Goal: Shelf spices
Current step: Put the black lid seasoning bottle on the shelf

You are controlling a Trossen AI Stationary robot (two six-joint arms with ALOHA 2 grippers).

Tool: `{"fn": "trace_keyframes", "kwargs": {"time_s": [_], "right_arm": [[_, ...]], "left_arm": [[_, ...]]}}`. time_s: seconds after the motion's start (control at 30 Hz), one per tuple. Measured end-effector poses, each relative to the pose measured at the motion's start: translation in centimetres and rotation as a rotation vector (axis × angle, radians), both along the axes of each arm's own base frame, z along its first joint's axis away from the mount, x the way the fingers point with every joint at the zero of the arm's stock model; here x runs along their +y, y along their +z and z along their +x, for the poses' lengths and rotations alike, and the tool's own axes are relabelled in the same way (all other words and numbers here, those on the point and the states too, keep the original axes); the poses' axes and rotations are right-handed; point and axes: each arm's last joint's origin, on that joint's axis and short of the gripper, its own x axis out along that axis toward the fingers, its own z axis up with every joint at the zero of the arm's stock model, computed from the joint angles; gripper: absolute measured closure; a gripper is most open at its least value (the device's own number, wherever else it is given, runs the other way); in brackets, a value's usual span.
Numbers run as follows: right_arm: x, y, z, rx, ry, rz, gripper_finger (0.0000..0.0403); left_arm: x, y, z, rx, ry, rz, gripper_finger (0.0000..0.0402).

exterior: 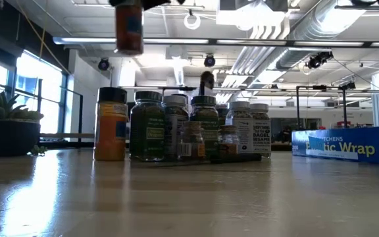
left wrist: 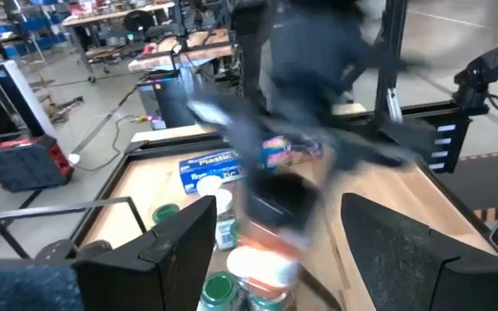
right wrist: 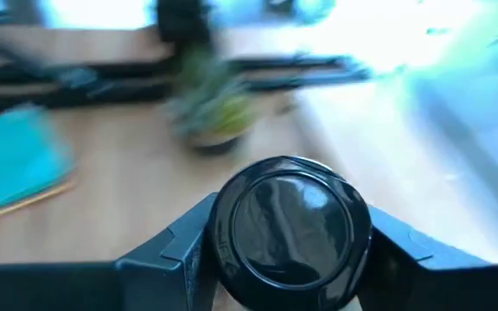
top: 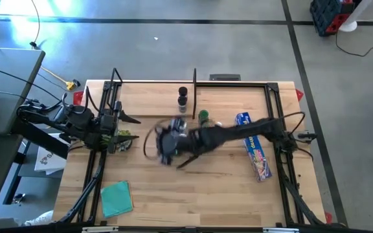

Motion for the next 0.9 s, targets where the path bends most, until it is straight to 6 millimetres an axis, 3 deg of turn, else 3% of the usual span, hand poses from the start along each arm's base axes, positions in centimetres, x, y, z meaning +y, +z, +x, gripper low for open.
{"fn": "trace_keyframes", "kwargs": {"time_s": [0.13,0.23,0.43,0.57,0.67,0.8,0.9], "right_arm": [[-5.6,4.0,-0.2,-0.060,-0.105,-0.107,0.0214],[-11.0,4.5,-0.1,-0.081,-0.184,-0.156,0.0214],[-22.1,3.0,-1.1,-0.101,-0.265,-0.123,0.0214],[-27.9,0.1,-2.2,-0.139,-0.275,-0.043,0.0214],[-30.3,-2.3,-2.8,-0.157,-0.262,0.019,0.0214],[-31.6,-5.5,-3.3,-0.150,-0.275,0.073,0.0214],[-31.8,-5.9,-3.4,-0.155,-0.277,0.103,0.0214]], "left_arm": [[0.1,-0.3,0.0,0.027,0.022,-0.008,0.0157],[0.2,-0.4,-0.1,0.041,0.049,-0.004,0.0157],[0.4,-0.8,-0.2,0.074,0.113,0.004,0.0157],[0.5,-0.8,-0.4,0.069,0.149,0.013,0.0157],[0.6,-0.8,-0.4,0.069,0.157,0.030,0.0157],[0.6,-0.6,-0.4,0.054,0.180,0.048,0.0157],[0.8,-0.4,-0.3,0.034,0.229,0.050,0.0157]]}}
